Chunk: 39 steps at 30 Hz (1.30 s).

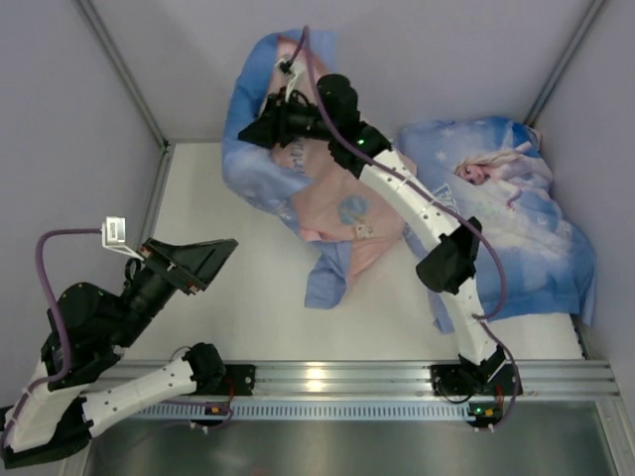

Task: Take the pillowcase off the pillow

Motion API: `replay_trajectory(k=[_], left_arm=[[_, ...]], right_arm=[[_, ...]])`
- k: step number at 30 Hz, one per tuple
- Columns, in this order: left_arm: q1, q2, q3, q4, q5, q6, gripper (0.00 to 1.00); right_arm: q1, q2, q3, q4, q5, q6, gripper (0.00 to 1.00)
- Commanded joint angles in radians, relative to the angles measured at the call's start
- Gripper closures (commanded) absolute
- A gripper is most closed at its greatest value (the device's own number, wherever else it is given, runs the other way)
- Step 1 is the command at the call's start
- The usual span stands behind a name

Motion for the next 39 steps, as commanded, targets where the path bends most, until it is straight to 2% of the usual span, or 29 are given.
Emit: replay_trajectory(k=[1,2,3,6,7,9,13,16,18,19,22,27,31,34,35,36,39], left_arm=[[-0.001,0.025,0.017,0.001,-0.010,0.067,0.19],[0.001,0.030,0.021,0.001,-0.015,0.070,0.18],[-0.001,0.043,0.019,0.001,-0.018,0.077,0.15],[-0.001,0.063,0.017,-0.002,-0.032,0.086,0.10],[-0.001,0.080,0.019,-0.003,-0.039,0.092,0.08],[-0.001,0.099,0.031,-0.026,-0.073,0.100,0.06],[-0.001,0.160,0.037,-0.069,-0.139,0.113,0.05],[-0.001,0.221,0.028,-0.092,-0.167,0.127,0.05],[0.001,0.259,0.028,-0.092,-0.180,0.133,0.05],[0.001,0.304,0.034,-0.092,-0.196,0.136,0.05],[-0.001,0.413,0.050,-0.094,-0.207,0.149,0.05],[-0.001,0.652,0.143,-0.091,-0.239,0.158,0.06],[0.001,0.770,0.203,-0.066,-0.296,0.178,0.06],[0.010,0.833,0.218,-0.009,-0.283,0.201,0.05],[0.031,0.888,0.238,0.003,-0.254,0.207,0.04],[0.038,0.889,0.238,0.003,-0.254,0.207,0.04],[0.067,0.961,0.266,0.003,-0.231,0.207,0.04]], right_arm=[[0.085,0.095,-0.033,0.073,-0.045,-0.024,0.55],[0.102,0.095,-0.083,0.070,-0.030,-0.033,0.44],[0.107,0.059,-0.132,0.077,-0.001,-0.044,0.29],[0.110,-0.067,-0.339,0.125,0.107,-0.091,0.13],[0.110,-0.102,-0.375,0.125,0.169,-0.117,0.01],[0.104,-0.209,-0.488,0.128,0.202,-0.145,0.01],[0.085,-0.433,-0.714,0.123,0.414,-0.127,0.01],[0.006,-0.610,-1.000,0.125,0.498,-0.064,0.00],[-0.036,-0.715,-1.117,0.131,0.530,-0.036,0.00],[-0.089,-0.743,-1.230,0.139,0.530,0.002,0.01],[-0.200,-0.791,-1.392,0.176,0.481,0.074,0.04],[-0.295,-0.764,-1.503,0.228,0.423,0.105,0.09],[-0.349,-0.666,-1.451,0.245,0.301,0.106,0.12],[-0.357,-0.603,-1.414,0.245,0.291,0.103,0.16],[-0.355,-0.578,-1.417,0.243,0.276,0.103,0.22],[-0.355,-0.578,-1.417,0.243,0.276,0.103,0.22],[-0.350,-0.570,-1.461,0.242,0.234,0.120,0.40]])
